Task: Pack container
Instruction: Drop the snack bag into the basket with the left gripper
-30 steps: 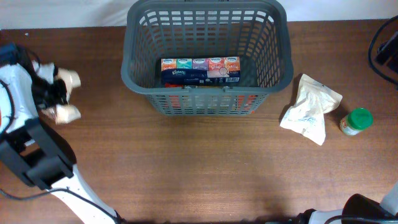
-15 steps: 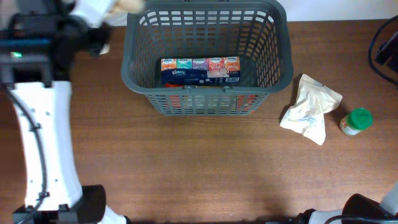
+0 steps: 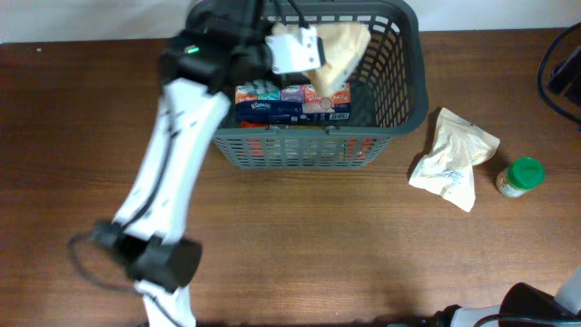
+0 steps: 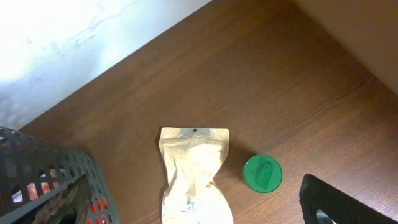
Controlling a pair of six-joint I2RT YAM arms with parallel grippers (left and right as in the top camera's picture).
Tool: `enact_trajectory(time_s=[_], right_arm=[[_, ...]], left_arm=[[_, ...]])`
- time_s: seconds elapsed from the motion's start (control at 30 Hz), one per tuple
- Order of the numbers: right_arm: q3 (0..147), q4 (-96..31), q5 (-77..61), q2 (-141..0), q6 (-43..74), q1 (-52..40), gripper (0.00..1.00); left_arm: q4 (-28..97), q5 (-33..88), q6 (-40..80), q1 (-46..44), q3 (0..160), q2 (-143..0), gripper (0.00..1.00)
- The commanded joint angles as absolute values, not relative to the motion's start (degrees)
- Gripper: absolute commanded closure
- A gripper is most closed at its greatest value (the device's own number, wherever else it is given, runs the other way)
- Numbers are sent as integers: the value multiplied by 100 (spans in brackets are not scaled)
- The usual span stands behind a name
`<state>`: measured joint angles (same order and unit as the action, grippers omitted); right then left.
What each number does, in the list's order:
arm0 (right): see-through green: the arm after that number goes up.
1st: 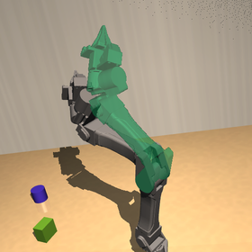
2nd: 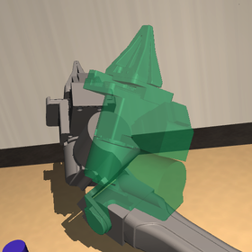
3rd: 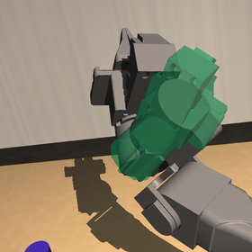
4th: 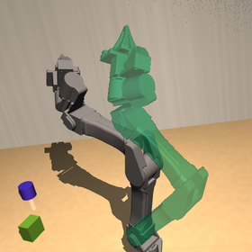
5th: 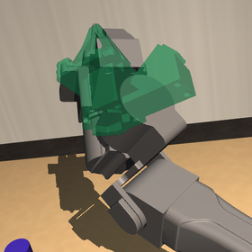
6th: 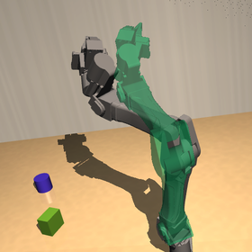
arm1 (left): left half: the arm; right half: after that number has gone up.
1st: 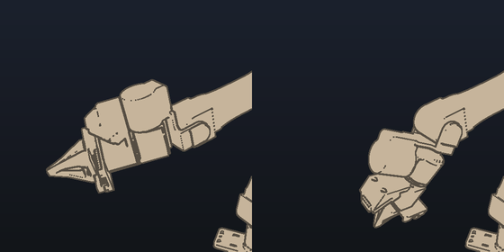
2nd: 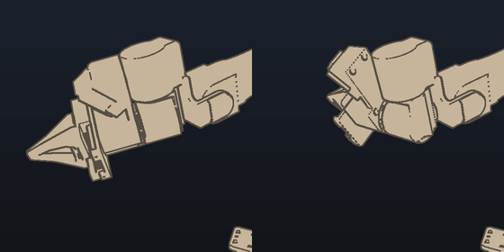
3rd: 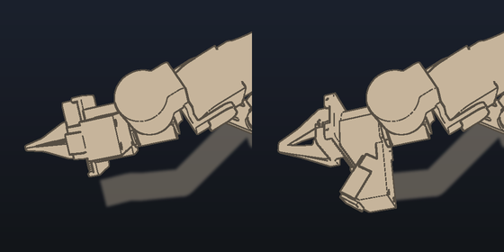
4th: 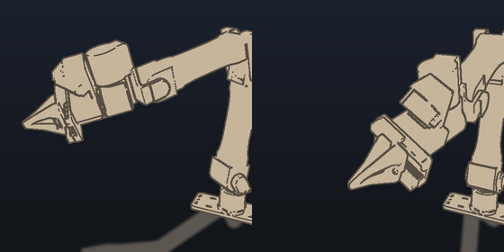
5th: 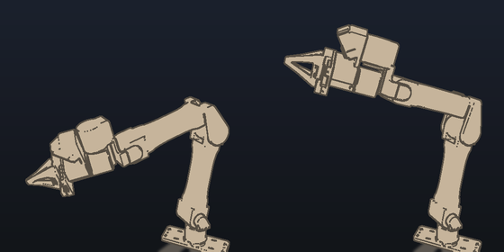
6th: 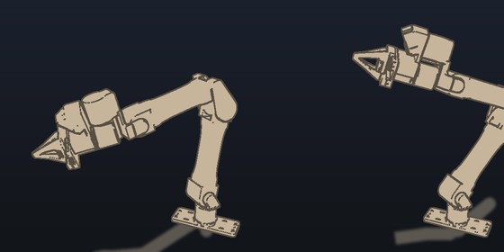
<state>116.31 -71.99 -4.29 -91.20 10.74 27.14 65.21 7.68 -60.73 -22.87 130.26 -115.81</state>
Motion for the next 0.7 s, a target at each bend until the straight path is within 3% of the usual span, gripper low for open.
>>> enact_trajectory(time_s=[0.0, 0.5, 0.53, 0.57, 0.6, 0.67], right_arm=[[11668, -7185, -381, -9133, 1122, 2744, 1], [11668, -7185, -381, -9133, 1122, 2744, 1], [11668, -7185, -381, -9133, 1122, 2744, 1], [11668, -7185, -381, -9133, 1122, 2744, 1], [11668, -7185, -381, -9133, 1122, 2744, 1], [11668, -7185, -381, -9133, 1122, 2744, 1]], left_arm=[[6486, 821, -5994, -2427, 13056, -12276, 98], [7100, 1028, -5655, -3020, 13056, -12960, 97], [7107, 1026, -5557, -3024, 13056, -12960, 75], [7113, 1022, -5452, -3024, 13056, -12960, 13], [7122, 1002, -5310, -3024, 13056, -12960, 1], [7126, 659, -4799, -3017, 13063, -12958, 1]])
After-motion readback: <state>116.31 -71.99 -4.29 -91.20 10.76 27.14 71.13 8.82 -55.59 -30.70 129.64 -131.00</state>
